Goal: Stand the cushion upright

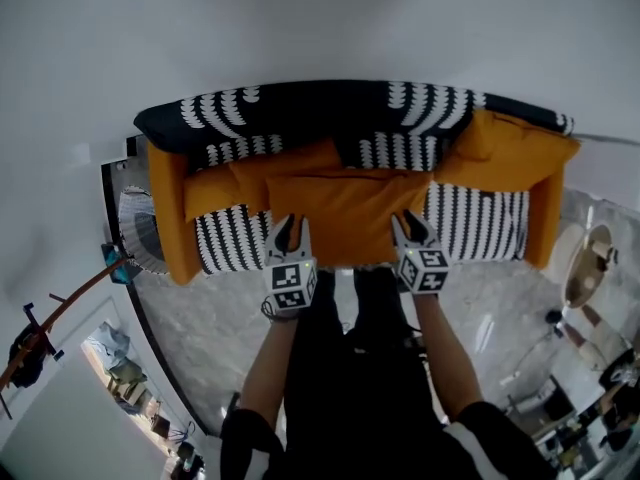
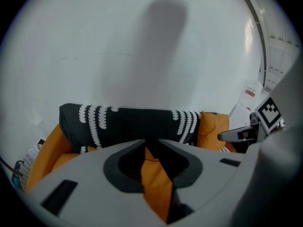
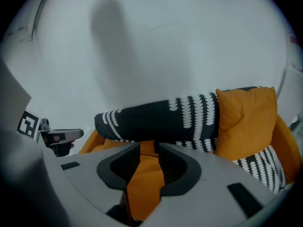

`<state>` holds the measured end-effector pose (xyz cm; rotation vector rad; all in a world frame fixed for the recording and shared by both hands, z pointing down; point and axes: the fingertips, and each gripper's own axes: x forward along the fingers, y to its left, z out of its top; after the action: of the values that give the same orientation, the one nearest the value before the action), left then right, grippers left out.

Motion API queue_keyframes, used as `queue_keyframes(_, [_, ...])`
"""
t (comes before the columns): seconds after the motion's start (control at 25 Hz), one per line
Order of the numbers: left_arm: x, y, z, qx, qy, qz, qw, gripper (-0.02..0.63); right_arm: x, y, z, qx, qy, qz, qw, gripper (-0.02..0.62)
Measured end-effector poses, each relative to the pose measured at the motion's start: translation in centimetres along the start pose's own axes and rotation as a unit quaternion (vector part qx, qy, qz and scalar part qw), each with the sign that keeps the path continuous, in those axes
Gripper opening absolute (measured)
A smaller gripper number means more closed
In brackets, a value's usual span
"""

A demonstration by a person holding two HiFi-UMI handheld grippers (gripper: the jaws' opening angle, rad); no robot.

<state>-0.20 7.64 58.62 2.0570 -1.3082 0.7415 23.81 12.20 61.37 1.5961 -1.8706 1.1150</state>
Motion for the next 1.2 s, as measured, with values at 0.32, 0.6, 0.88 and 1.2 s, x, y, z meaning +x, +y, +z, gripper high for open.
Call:
queue_keyframes(0.32, [4.3,2.0,-5.6,-0.021,0.066,0.004,0.9976,0.138,4.6,-3.6,-4.0,0.026,0.061,-0.024,0.997,0.153])
queue_keyframes(0.6, [7.5,3.8,-9.6,-0.039,0.123,0.012,0.9916,0.202,7.6,-5.9,-7.4,0.055,0.11,-0.044,0.991,0.198])
queue_keyframes(0.88, [9.9,4.2,-13.2,-0.045,0.175,0.015,0.9835,0.25,8.7,-9.6,-10.8,0.081,0.14,-0.092,0.983,0.233])
queue_keyframes(1.2, [11.0,5.6,-15.6,-0.037,0.205,0.027,0.9776,0.252,10.7,-11.3,-13.8,0.085,0.183,-0.107,0.974,0.241])
